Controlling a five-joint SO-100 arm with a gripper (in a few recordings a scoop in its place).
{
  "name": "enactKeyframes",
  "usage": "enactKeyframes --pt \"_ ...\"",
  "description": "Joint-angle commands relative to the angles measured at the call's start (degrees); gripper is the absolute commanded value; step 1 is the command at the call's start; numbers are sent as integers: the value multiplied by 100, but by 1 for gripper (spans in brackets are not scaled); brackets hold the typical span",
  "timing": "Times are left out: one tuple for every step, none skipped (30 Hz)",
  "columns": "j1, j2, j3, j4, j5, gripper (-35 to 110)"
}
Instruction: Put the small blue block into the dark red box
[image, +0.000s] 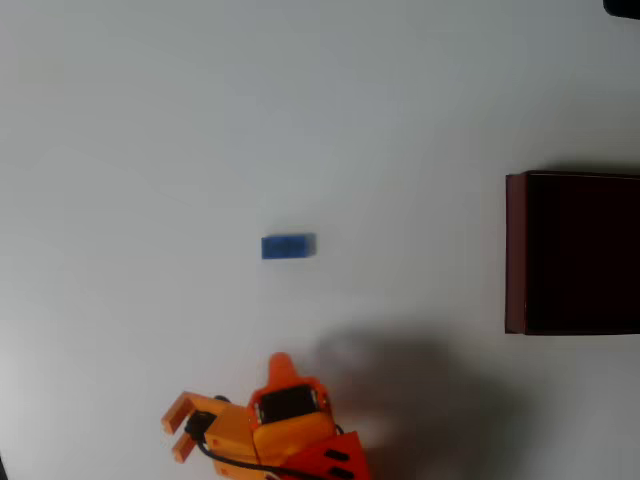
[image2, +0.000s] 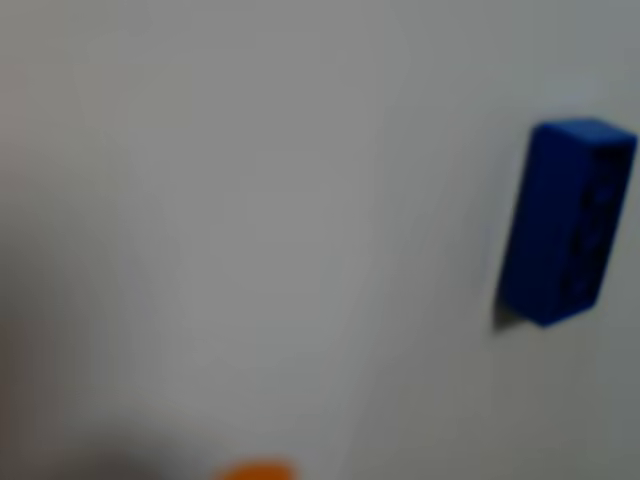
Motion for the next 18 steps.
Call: enactKeyframes --pt "18 35 35 44 70 0" --pt "18 35 35 44 70 0" --pt "9 35 35 44 79 0" --pt "0 35 35 44 105 0" --pt "-44 44 35 44 123 0" --pt "-79 53 35 26 141 0" --pt "-114 53 -18 9 105 0" --pt "-141 62 -53 0 97 0" --pt "-114 62 -62 -18 202 0" --pt "-62 53 -79 -53 299 0" --pt "-53 26 -97 -97 352 1" --pt "53 -70 -123 -158 422 4" --pt "185 -255 -176 -211 475 9" --pt "281 -501 -237 -308 466 14" --pt "325 -782 -334 -431 439 17" --pt "308 -1090 -439 -580 413 18" --pt "264 -1424 -562 -773 404 19" --pt "193 -1837 -738 -984 369 19"
